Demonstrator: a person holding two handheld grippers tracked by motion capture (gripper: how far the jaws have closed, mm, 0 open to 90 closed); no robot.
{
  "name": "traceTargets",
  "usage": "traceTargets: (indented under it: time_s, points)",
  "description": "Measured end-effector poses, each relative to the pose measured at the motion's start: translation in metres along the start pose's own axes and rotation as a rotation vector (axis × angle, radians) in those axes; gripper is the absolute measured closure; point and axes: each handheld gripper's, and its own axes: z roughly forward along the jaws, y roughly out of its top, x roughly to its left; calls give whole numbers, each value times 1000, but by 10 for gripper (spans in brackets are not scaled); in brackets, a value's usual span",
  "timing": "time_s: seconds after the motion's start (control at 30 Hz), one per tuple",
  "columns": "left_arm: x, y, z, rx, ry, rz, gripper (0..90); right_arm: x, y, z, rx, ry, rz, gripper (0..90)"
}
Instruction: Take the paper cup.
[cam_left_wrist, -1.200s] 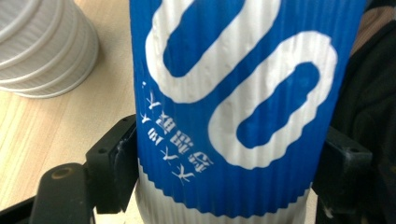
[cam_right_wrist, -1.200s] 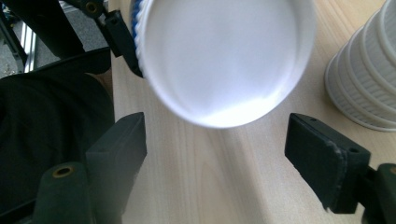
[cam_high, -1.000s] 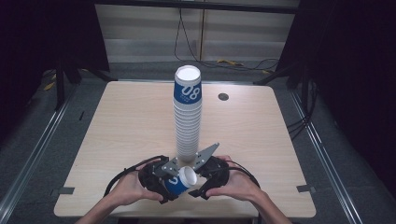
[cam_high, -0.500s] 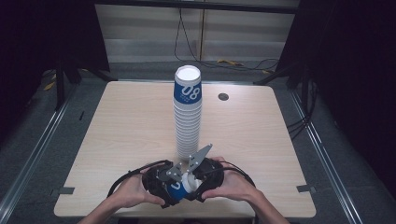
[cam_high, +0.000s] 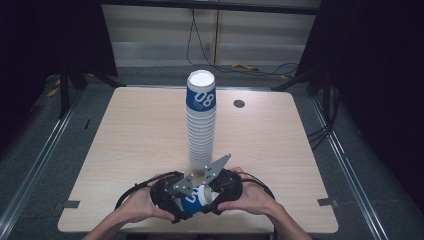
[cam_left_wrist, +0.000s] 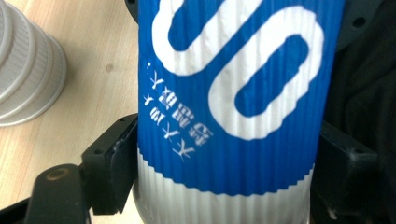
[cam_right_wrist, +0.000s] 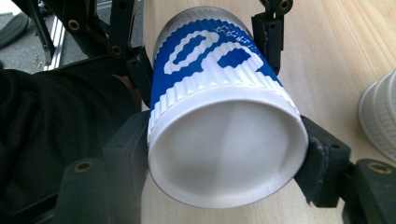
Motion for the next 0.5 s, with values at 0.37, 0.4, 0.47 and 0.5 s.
traceTargets:
  time_s: [0.37, 0.4, 0.47, 0.5]
  points:
    - [3, -5, -8, -86, 31, -23, 168, -2, -3, -2, -9, -21, 14, 300]
    - [5, -6, -11, -88, 34, -25, 166, -3, -4, -2, -8, -21, 15, 299]
    - [5, -7, -12, -99, 36, -38, 166, -3, -4, -1, -1, -27, 17, 299]
    - [6, -8, -14, -105, 40, -39, 164, -4, -5, -1, -3, -37, 14, 299]
